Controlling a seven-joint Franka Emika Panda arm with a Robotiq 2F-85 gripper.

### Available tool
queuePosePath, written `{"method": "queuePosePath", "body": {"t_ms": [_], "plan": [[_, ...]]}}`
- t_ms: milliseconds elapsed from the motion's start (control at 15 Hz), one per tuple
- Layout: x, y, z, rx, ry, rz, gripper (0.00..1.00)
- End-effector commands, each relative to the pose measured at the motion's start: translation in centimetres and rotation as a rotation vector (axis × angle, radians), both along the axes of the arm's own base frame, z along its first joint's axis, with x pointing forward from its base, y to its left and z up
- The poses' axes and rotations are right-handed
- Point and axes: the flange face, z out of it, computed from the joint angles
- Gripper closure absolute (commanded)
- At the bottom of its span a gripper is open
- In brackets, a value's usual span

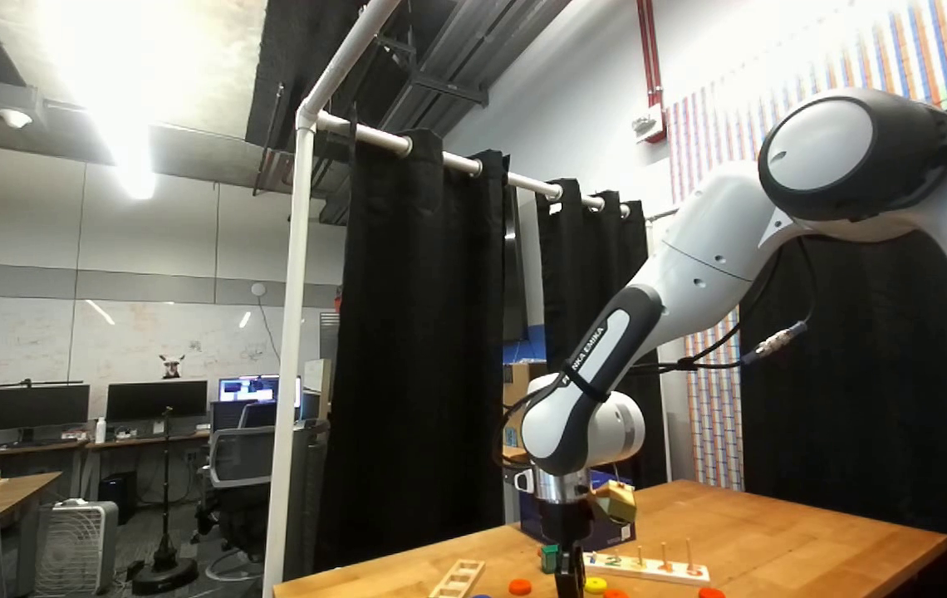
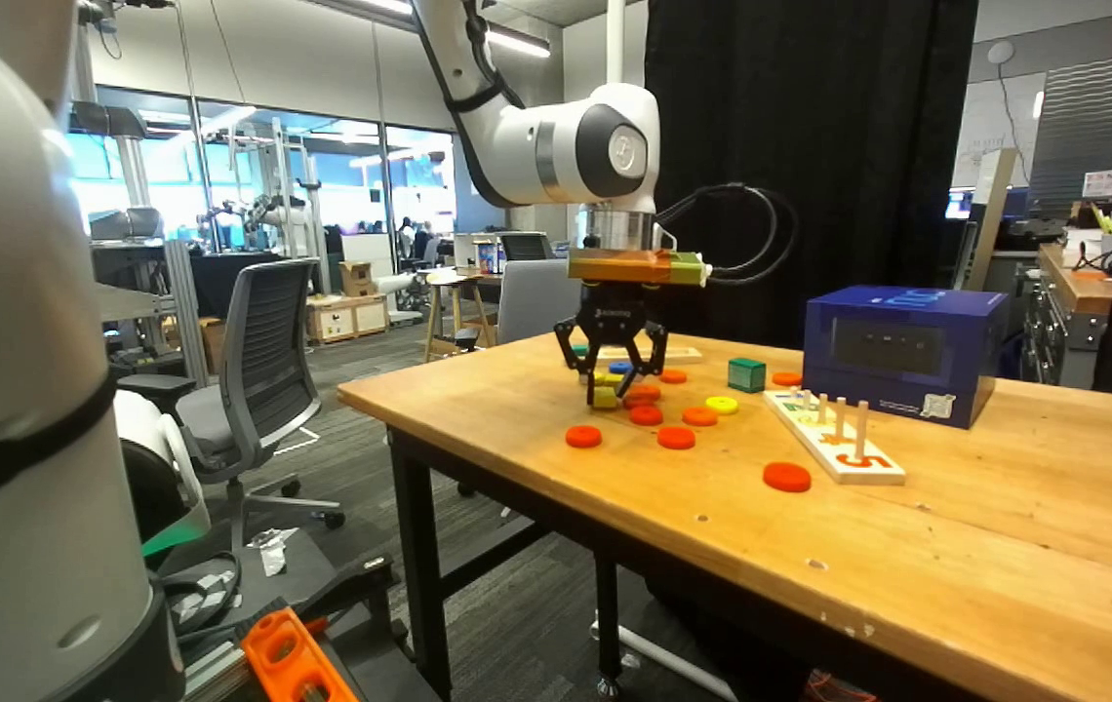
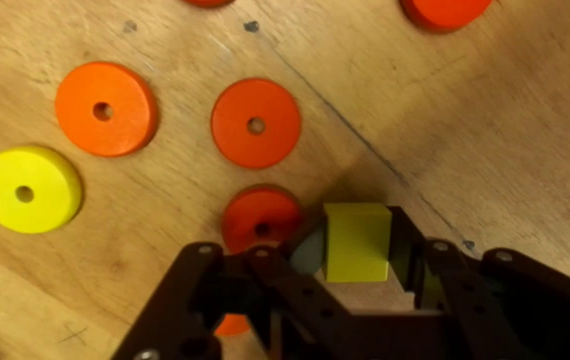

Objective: Put a yellow block in the second compartment from the left of the wooden tray

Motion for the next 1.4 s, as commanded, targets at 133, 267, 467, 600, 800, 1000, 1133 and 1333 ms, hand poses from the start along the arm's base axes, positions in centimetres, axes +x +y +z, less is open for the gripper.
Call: {"method": "queuePosePath", "body": {"t_ms": [133, 267, 467, 600, 800, 1000, 1133, 1333], "plan": [[0.9, 1.6, 3.1, 0.009, -0.032, 0.012, 0.81], [1.5, 2.3, 4.2, 0.016, -0.056, 0.021, 0.81], [3.3, 3.8, 5.7, 0.030, -0.103, 0.024, 0.81], [4.7, 5.1, 6.4, 0.031, -0.113, 0.043, 0.81], [6.5, 6.6, 7.2, 0.026, -0.111, 0.071, 0.81], [8.5, 7.9, 7.3, 0.021, -0.103, 0.094, 0.81], [9.6, 8.8, 7.0, 0.023, -0.094, 0.100, 0.81], [11.3, 10.2, 6.3, 0.027, -0.084, 0.112, 0.81]]}}
